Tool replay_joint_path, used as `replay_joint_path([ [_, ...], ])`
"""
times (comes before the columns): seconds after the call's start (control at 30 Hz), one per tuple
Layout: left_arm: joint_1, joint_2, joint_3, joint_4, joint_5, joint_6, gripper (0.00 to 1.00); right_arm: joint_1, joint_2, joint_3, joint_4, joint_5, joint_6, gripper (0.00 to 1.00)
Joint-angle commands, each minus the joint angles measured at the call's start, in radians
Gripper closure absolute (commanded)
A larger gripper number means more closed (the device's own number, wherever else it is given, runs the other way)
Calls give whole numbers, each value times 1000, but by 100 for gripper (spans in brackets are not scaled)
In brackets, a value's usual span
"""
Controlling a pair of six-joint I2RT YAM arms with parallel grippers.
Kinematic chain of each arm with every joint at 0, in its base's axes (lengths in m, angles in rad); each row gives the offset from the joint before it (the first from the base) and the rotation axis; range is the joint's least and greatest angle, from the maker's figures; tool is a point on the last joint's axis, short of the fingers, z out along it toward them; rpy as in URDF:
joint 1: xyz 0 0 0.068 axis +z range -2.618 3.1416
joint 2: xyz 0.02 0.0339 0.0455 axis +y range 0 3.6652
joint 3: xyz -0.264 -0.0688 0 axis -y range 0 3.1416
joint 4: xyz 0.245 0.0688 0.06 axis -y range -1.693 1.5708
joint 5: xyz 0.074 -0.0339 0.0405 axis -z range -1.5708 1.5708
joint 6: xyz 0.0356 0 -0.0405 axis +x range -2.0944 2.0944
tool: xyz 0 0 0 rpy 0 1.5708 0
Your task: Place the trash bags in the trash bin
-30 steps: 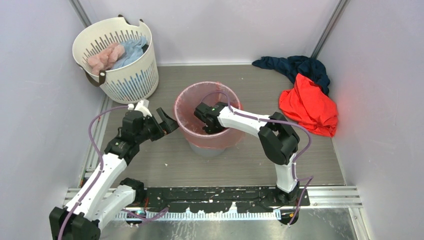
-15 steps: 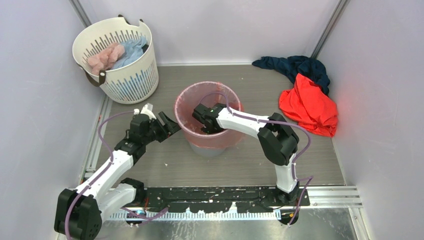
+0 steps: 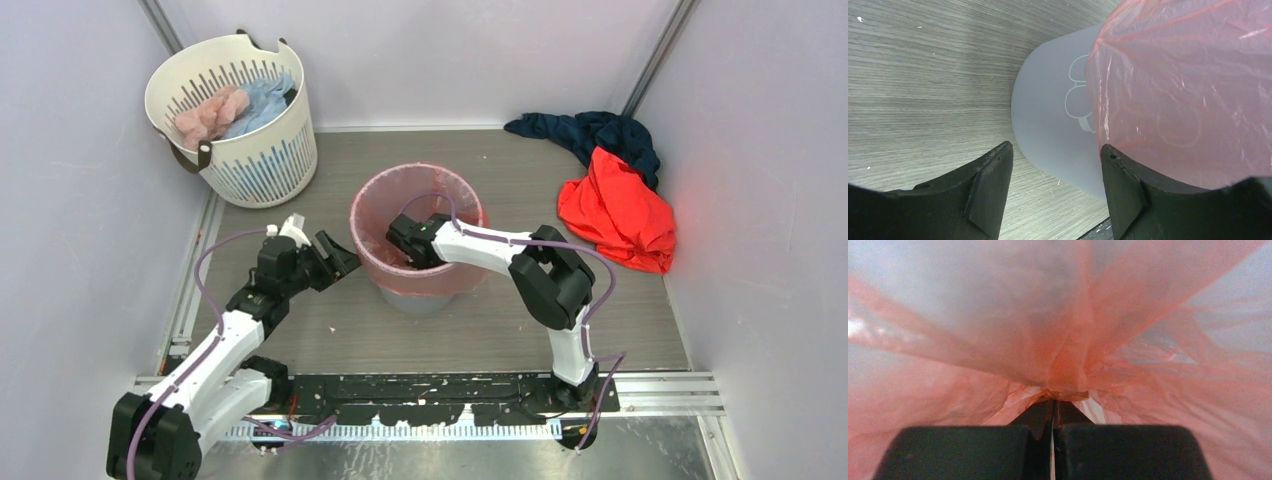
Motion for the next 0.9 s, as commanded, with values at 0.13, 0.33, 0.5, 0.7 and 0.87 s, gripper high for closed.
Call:
replay_joint_path([
  [0.13, -3, -155, 33, -159, 12, 45, 34, 12, -4, -42, 28, -34, 28, 99],
  [0.33, -3, -230, 61, -269, 1, 74, 33, 13, -5, -54, 27, -37, 27, 99],
  [0.5, -3, -260, 102, -340, -3, 99, 31, 14, 9, -66, 36, -47, 27, 99],
  [0.7, -3, -274, 143, -389, -11, 116, 28, 15, 14, -80, 55, -53, 37, 99],
  [0.87, -3, -296, 157, -402, -10, 112, 27, 18, 15, -101, 75, -59, 43, 99],
])
